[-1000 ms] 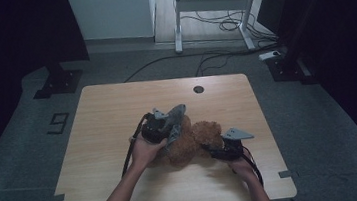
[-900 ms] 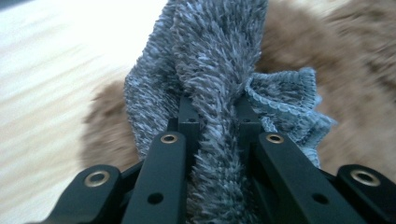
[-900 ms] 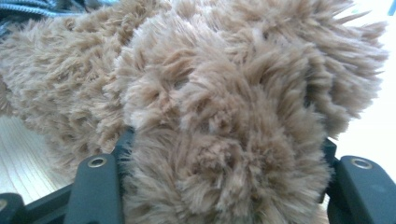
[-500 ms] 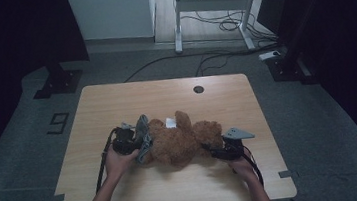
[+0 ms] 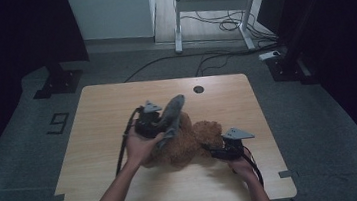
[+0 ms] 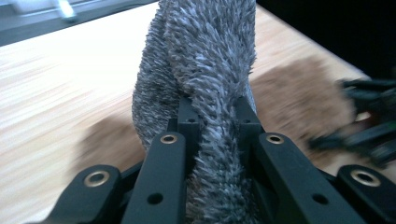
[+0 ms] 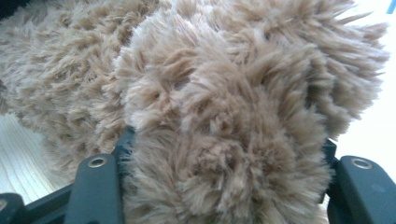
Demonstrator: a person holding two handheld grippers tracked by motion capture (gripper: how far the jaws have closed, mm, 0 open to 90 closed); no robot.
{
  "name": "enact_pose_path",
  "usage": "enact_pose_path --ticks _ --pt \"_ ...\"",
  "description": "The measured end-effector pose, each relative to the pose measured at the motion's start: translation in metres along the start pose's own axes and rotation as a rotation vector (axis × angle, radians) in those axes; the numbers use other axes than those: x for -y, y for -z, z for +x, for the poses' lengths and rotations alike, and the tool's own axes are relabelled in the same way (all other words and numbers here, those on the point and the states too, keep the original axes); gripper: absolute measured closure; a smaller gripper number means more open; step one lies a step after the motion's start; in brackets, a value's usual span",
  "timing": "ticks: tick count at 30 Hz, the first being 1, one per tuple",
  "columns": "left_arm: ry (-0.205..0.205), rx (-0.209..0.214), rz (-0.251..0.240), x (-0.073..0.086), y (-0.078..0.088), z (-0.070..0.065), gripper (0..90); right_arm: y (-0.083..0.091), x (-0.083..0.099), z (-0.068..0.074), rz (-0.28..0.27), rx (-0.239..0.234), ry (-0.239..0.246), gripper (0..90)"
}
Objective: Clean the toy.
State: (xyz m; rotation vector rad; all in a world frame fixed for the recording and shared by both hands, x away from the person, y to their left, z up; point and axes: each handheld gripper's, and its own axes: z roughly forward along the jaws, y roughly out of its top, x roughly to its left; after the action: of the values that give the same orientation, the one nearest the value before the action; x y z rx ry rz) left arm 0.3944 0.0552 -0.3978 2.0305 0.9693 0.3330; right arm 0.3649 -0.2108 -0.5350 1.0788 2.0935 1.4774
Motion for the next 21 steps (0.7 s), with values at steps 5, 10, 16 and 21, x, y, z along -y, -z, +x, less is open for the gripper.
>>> enact_pose_path --ticks 5,10,16,21 --pt "-0.040 0.081 0.032 -0.034 -0.053 -0.045 77.9 -0.001 -0.001 0.005 0.003 0.023 0.037 36.8" --pt "-0.123 0.037 0.124 -0.026 -0.103 -0.073 77.7 0.000 0.000 0.005 0.011 0.024 0.053 36.8" --pt "-0.099 -0.020 0.117 -0.016 -0.089 -0.053 78.1 -0.001 0.000 0.004 0.015 0.019 0.048 36.8" --pt "-0.056 -0.068 0.131 -0.004 -0.062 -0.019 78.1 -0.001 0.001 0.002 0.006 0.010 0.032 36.7"
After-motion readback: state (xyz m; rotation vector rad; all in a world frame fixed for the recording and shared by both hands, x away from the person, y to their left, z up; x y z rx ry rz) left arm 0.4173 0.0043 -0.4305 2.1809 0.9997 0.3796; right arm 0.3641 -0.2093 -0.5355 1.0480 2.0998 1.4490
